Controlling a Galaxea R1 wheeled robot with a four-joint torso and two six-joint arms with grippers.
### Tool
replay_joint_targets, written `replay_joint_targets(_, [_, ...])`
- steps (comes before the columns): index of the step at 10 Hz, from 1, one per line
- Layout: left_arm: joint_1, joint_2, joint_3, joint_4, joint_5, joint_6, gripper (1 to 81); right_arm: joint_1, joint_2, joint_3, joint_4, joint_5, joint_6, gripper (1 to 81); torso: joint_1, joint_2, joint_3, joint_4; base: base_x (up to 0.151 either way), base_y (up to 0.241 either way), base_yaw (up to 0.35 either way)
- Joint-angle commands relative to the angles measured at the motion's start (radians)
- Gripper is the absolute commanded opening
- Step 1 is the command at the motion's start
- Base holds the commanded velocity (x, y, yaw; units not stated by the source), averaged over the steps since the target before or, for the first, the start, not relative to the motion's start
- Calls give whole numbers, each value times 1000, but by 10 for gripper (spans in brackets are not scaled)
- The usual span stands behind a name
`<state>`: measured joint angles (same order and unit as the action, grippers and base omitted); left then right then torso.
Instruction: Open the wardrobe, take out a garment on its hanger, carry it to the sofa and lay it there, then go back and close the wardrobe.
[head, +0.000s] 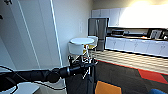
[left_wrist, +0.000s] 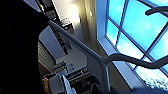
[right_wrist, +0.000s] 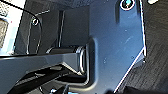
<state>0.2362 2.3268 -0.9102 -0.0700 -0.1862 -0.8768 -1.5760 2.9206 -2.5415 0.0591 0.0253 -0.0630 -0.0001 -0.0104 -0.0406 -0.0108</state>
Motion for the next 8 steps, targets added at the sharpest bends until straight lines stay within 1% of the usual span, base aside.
replay_joint_targets(1, [-151,-3,27,30,-30,4,10,38,-5,4,-5,-62,-5,811,0,0,0,0,0,0,-261])
replay_joint_targets(8, [-151,-15,34,30,-29,4,10,38,-1,3,-5,-62,-5,811,0,0,0,0,0,0,-261])
